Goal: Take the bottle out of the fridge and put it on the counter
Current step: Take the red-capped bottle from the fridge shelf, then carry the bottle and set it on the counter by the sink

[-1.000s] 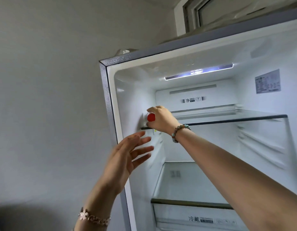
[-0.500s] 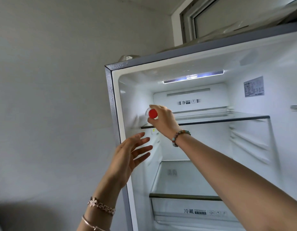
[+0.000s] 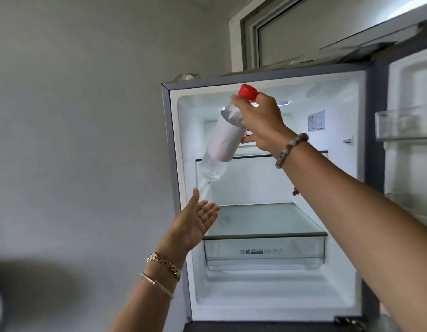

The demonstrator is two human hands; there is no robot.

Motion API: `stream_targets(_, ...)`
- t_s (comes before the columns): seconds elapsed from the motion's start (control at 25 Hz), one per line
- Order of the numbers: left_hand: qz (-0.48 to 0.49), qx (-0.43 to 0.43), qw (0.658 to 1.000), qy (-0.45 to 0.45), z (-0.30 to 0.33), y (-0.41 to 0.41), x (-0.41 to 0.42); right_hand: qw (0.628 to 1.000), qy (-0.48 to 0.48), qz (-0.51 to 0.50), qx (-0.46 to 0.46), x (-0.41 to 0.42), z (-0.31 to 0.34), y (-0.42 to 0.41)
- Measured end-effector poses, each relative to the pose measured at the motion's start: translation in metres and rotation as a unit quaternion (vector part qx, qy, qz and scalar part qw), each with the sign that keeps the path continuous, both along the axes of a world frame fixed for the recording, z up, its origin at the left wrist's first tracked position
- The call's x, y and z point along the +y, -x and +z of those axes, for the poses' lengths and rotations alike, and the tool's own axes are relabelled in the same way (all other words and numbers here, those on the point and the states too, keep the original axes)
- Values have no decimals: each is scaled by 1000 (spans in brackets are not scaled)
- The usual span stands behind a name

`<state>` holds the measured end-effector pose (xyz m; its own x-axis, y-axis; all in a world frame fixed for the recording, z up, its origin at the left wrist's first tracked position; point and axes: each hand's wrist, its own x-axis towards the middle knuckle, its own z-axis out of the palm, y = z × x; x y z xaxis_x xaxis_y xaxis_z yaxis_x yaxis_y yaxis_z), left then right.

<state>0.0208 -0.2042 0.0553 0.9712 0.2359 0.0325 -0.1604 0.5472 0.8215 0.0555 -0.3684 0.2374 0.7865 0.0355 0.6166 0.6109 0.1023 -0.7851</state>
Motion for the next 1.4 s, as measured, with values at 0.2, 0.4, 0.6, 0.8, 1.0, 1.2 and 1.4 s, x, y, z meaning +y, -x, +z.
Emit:
stream_targets(0.2, 21, 11, 997, 67, -13, 44, -17, 988, 109, 94, 64, -12, -38, 41)
stream_targets(0.4, 42, 58, 994, 88, -29, 86, -27, 982, 139, 115, 58, -6, -58, 54)
stream_targets(0.6, 111, 82, 984, 111, -39, 126, -38, 976, 93, 187, 57, 6, -73, 70)
stream_targets(0.8, 250, 91, 952, 152, -63, 225, -22, 939, 93, 328, 51, 75, -105, 129)
stream_targets(1.0, 464, 99, 870, 135, -84, 404, 24, 863, 89, 496, 36, 179, -135, 283)
stream_targets(1.2, 645, 52, 744, 169, -92, 625, 11, 724, 103, 682, 1, 223, -135, 515)
stream_targets(1.4, 771, 6, 611, 178, -102, 813, -54, 576, 91, 811, -45, 203, -141, 726)
